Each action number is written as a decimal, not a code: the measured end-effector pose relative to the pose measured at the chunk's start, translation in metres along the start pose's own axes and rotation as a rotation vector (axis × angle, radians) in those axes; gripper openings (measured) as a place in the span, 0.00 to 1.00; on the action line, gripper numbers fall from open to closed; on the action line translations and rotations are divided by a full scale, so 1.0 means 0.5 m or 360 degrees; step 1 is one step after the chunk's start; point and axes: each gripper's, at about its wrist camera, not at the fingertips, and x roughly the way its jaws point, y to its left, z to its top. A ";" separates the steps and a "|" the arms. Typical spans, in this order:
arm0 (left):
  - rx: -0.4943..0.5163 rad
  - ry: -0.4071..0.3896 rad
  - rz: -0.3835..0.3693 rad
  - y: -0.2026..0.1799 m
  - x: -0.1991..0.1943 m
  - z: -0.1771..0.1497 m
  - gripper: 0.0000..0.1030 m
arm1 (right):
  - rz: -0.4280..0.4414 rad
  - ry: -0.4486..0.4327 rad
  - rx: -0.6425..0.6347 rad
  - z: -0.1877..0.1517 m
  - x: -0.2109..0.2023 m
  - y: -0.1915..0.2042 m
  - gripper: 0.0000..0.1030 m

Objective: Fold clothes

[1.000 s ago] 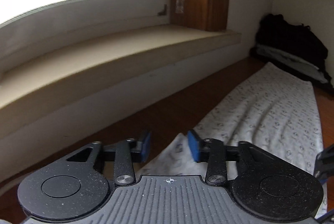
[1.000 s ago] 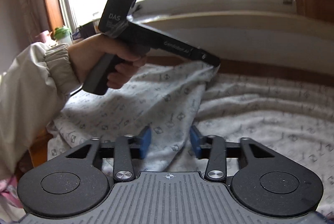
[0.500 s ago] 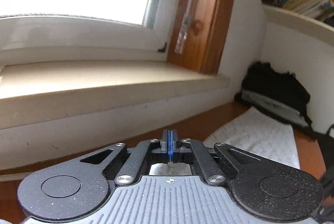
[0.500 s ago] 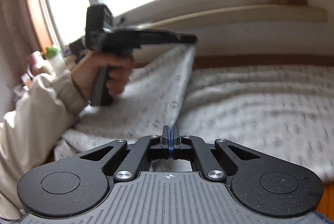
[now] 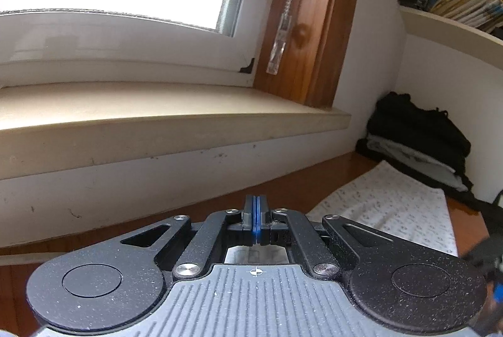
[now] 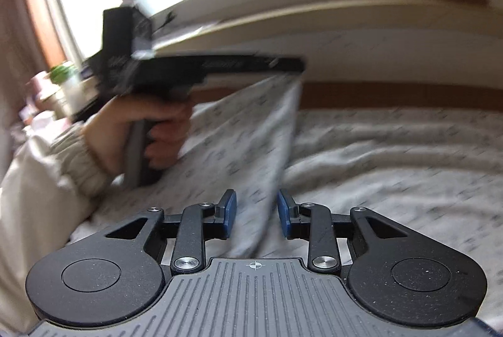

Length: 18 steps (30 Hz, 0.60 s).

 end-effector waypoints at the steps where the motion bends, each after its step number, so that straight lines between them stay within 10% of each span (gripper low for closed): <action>1: 0.0000 0.0000 0.0007 0.000 0.000 0.001 0.00 | 0.0006 0.0001 -0.0003 -0.006 -0.002 0.005 0.30; 4: 0.0004 -0.0007 0.0006 -0.001 0.000 0.001 0.00 | 0.0023 0.0006 -0.0001 -0.018 -0.013 0.014 0.26; 6: 0.0012 -0.0002 0.0008 -0.003 0.002 0.002 0.00 | 0.0013 0.0008 -0.0026 -0.024 -0.025 0.017 0.03; 18: 0.0043 0.0034 0.0027 -0.009 0.009 0.004 0.01 | -0.0140 -0.0219 -0.0335 -0.041 -0.073 0.090 0.24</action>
